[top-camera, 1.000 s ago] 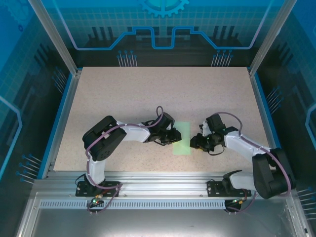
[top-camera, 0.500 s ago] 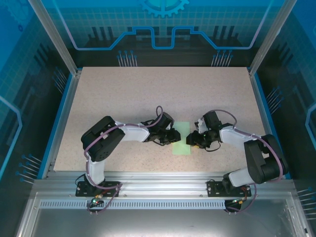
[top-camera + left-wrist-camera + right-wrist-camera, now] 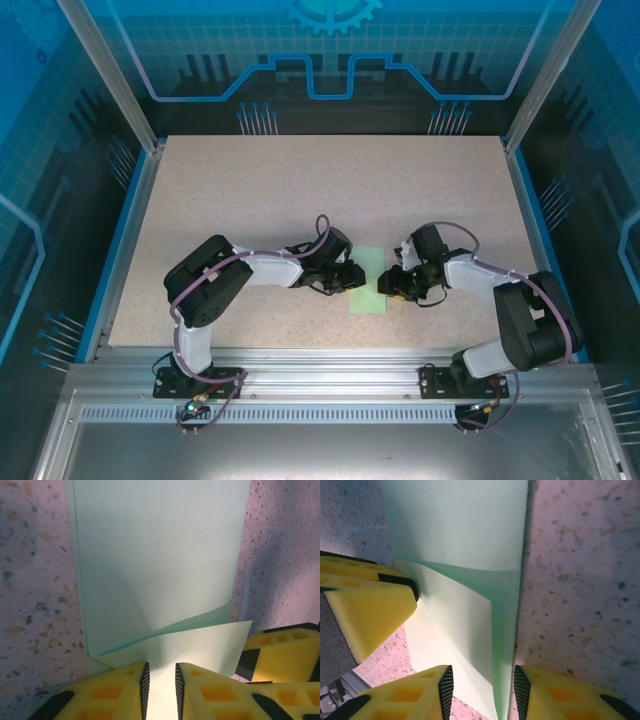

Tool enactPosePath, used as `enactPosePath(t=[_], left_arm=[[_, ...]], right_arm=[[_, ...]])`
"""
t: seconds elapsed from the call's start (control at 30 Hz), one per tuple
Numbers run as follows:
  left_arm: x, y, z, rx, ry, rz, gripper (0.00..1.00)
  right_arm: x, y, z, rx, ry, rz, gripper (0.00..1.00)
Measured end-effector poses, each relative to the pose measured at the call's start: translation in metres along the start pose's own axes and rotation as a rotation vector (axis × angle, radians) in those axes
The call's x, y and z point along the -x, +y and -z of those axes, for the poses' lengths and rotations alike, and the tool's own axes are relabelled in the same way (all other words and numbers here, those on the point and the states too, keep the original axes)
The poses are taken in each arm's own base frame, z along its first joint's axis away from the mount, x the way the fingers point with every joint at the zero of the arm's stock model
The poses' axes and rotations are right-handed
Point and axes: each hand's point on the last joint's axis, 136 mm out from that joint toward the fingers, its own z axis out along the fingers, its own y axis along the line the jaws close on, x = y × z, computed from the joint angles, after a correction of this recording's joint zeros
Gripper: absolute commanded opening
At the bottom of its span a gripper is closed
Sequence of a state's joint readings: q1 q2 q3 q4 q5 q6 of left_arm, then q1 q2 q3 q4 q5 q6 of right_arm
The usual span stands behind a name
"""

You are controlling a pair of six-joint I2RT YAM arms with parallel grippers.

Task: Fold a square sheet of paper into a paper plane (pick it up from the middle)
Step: Turn over the paper at the center of the table.

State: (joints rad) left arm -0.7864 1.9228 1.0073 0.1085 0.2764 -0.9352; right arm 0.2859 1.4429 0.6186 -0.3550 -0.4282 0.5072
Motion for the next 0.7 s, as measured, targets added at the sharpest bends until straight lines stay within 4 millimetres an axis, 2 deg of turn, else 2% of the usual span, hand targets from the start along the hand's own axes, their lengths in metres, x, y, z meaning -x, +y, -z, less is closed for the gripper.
enactPosePath(t=[0.13,0.47,0.7], left_arm=[[0.000,0.000,0.000,0.000,0.000,0.000,0.24],[-0.001,0.001,0.000,0.006,0.001,0.002,0.24],[-0.001,0.002,0.000,0.008,0.002,0.003,0.24]], right_arm=[[0.005,0.002,0.002,-0.004,-0.011,0.007,0.40],[0.003,-0.001,-0.008,0.004,0.024,-0.010,0.38],[0.002,0.002,-0.009,0.023,0.034,-0.012,0.32]])
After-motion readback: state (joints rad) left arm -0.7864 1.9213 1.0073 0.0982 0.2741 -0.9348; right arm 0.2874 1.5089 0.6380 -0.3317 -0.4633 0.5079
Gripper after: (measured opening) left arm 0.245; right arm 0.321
